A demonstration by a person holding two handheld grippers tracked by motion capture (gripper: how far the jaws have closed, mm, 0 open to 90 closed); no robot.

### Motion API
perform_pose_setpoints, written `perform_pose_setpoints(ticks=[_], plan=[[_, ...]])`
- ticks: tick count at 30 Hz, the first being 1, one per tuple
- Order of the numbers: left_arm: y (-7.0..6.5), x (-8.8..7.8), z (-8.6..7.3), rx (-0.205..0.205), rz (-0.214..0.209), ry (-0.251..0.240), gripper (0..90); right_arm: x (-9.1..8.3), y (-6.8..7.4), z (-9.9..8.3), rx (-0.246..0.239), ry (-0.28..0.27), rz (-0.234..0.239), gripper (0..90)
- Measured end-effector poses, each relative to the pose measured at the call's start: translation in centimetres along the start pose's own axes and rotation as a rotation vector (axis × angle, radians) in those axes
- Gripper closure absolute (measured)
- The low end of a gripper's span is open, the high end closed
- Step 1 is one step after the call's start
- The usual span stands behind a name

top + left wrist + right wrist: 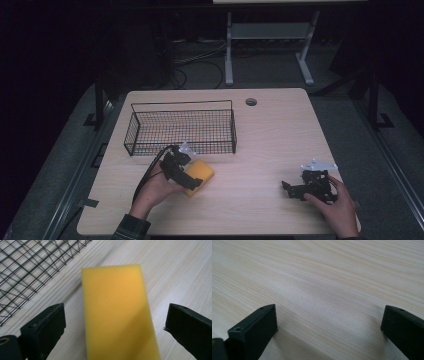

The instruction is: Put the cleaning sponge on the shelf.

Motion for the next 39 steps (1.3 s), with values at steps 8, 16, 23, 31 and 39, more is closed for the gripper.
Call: perform_pose_setpoints(ticks=[8,16,23,31,39], plan=[[-0.9,1.0,0.1,0.013,0.006,0.040,0.0,0.0,0.0,0.0,0.000,0.000,0.000,0.0],[-0.9,2.1,0.1,0.028,0.028,0.062,0.0,0.0,0.0,0.0,0.000,0.000,0.000,0.0],[-0.8,3.1,0.0,0.048,0.048,0.082,0.0,0.0,0.0,0.0,-0.001,0.000,0.000,0.0],[-0.7,3.7,-0.1,0.052,0.059,0.105,0.9,0.0,0.0,0.0,0.000,0.000,0.000,0.0],[-0.6,3.4,-0.2,0.057,0.070,0.085,13.3,0.0,0.0,0.0,0.000,0.000,0.000,0.0]])
Point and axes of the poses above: each handheld gripper's, and its own axes: x roughly forward along the jaws, z roughly out of its top, y roughly to its left, the point moved 1 cm from there along x, roughly forward along the jaws, and after that the axes turned 11 degrees about -y, right-handed, at the moved point
